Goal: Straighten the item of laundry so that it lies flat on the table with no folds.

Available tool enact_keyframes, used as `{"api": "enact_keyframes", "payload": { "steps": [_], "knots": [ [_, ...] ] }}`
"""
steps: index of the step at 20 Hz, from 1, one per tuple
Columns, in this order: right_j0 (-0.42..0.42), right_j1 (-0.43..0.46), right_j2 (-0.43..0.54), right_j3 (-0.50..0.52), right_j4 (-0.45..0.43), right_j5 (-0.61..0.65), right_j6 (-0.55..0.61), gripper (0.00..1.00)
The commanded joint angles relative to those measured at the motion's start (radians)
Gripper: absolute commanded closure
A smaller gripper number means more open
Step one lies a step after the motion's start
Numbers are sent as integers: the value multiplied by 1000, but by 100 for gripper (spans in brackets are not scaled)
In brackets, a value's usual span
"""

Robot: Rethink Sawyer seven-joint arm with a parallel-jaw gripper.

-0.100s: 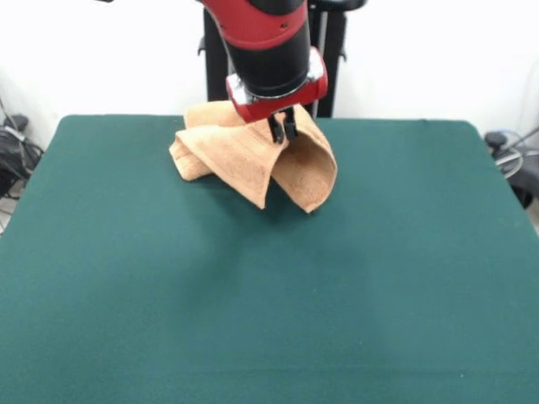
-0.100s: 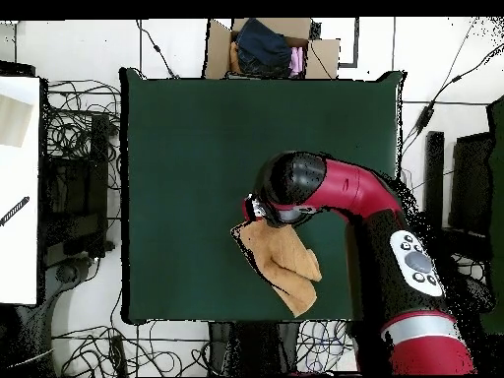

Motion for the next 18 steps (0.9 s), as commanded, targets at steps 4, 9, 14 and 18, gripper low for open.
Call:
{"api": "enact_keyframes", "payload": {
  "steps": [4,9,14,18],
  "knots": [
    [11,20,-22,-31,-33,46,96,100],
    [19,6,-28,-24,-31,29,114,100],
    [19,-2,-37,-18,-36,0,127,0],
    [25,-11,-48,-13,-46,-18,139,0]
  ]
}}
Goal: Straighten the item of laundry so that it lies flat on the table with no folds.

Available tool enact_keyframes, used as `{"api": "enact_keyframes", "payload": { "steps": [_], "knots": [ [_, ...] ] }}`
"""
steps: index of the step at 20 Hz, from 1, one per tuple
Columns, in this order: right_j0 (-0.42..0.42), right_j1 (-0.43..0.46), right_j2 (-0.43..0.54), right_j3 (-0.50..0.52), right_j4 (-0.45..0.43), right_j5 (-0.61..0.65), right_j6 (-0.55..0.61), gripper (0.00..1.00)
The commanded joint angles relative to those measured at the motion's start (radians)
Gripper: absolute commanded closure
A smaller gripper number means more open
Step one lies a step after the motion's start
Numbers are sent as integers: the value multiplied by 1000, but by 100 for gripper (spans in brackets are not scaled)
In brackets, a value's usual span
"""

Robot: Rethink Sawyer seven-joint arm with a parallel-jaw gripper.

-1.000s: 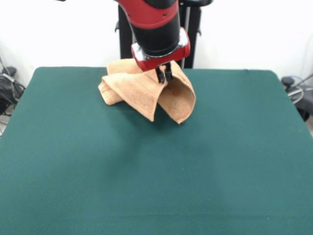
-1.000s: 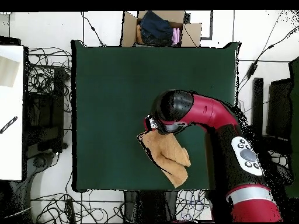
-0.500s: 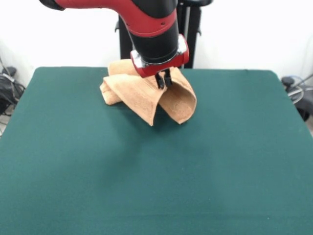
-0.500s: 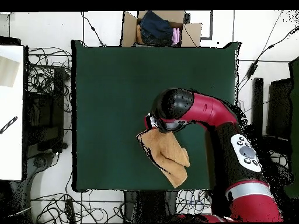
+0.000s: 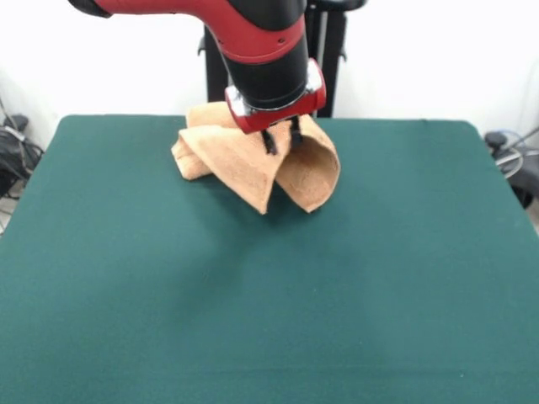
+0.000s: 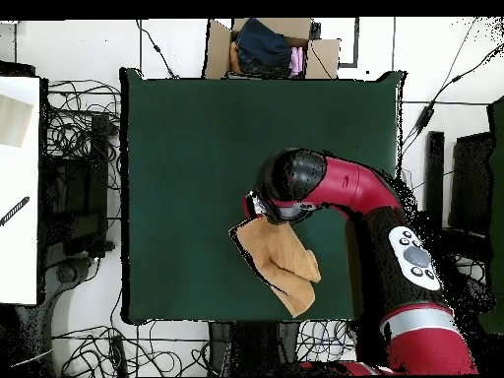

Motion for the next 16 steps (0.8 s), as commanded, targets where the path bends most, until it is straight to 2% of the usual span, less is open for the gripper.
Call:
{"api": "enact_keyframes", "payload": {
  "steps": [1,12,16],
  "knots": [
    [22,-27,-46,1,-45,-22,136,0],
    [24,-57,-47,25,-32,-33,151,0],
    [31,-47,-43,-21,-30,8,152,0]
  ]
}}
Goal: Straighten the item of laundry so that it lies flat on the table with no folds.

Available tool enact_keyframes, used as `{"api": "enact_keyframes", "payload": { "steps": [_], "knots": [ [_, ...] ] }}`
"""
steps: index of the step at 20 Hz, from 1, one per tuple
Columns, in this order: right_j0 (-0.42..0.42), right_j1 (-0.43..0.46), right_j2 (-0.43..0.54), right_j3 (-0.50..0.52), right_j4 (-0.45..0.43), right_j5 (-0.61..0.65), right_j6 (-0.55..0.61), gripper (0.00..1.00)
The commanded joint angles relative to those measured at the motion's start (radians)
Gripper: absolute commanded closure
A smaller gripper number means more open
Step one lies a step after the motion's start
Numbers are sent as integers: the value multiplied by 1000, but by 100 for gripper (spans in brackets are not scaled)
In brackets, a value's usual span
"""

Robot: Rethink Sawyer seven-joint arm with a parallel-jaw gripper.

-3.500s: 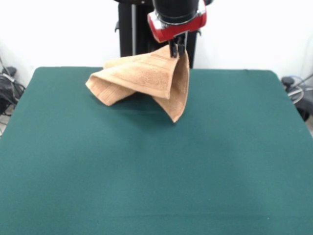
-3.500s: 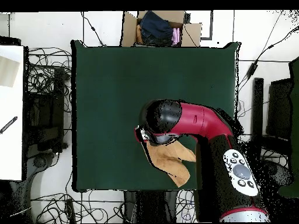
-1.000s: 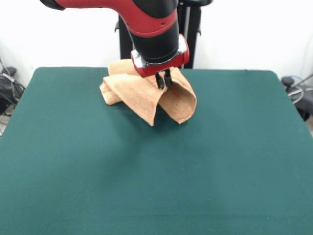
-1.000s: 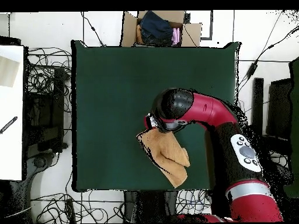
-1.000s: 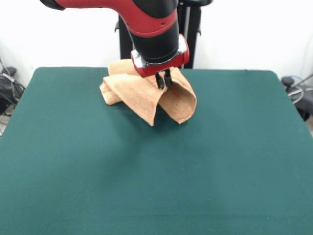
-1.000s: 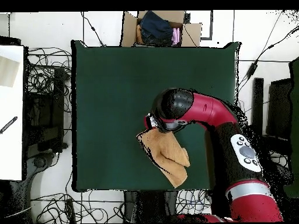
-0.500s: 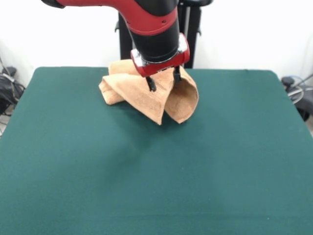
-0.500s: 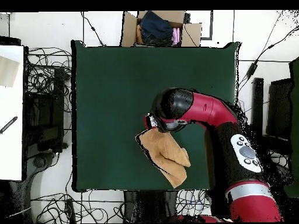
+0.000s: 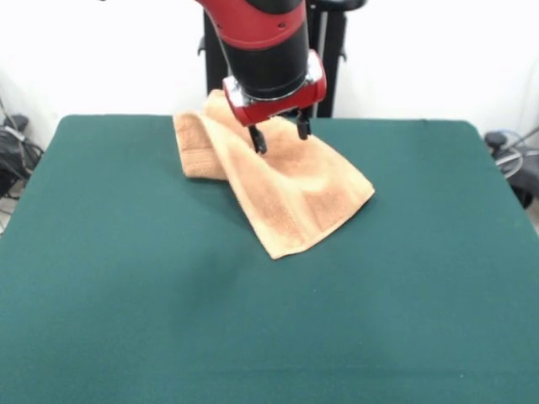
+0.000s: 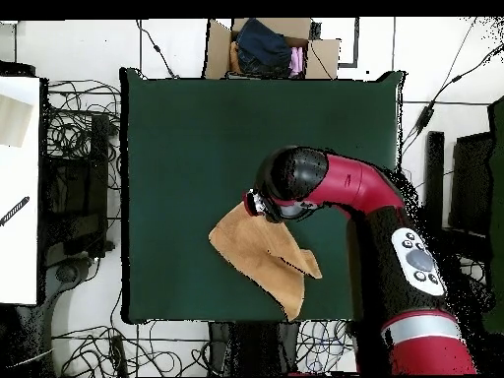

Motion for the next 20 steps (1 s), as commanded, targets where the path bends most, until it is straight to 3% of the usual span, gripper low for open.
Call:
{"api": "enact_keyframes", "payload": {
  "steps": [1,7,15,20],
  "knots": [
    [31,-14,-42,-35,-30,24,153,0],
    [52,-14,-50,-87,-31,82,165,0],
    [57,-46,-68,-19,-19,22,184,0],
    [4,-95,-61,36,18,39,122,0]
  ]
}}
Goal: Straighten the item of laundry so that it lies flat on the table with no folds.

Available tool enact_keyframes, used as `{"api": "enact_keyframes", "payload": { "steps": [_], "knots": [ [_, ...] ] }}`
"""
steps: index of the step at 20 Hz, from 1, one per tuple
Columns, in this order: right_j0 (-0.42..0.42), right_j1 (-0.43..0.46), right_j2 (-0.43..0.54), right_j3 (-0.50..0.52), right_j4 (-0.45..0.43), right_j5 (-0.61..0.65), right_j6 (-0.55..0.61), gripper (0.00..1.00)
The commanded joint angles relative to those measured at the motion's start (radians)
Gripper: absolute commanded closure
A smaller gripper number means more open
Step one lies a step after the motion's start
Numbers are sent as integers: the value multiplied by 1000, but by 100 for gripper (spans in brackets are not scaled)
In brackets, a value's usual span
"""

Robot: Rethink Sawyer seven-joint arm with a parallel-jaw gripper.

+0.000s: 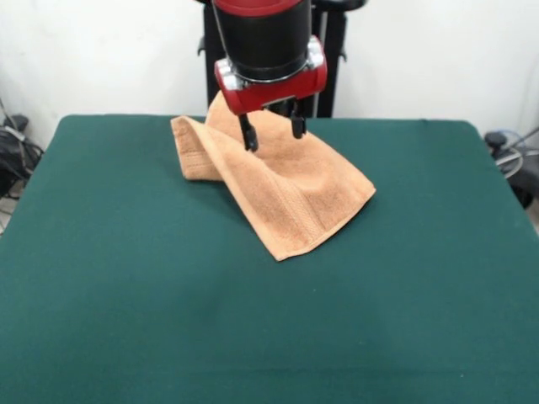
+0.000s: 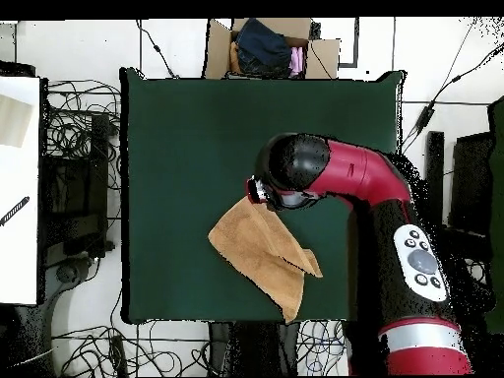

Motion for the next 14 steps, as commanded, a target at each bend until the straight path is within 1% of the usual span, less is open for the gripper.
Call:
{"api": "enact_keyframes", "payload": {
  "steps": [1,8,10,12,14],
  "knots": [
    [-44,-67,-32,103,19,42,103,0],
    [-132,-91,0,133,19,64,9,0],
    [-163,-97,27,159,37,83,-24,0],
    [-202,-121,79,221,76,55,-81,0],
    [-207,-159,75,242,74,73,-81,0]
  ]
}}
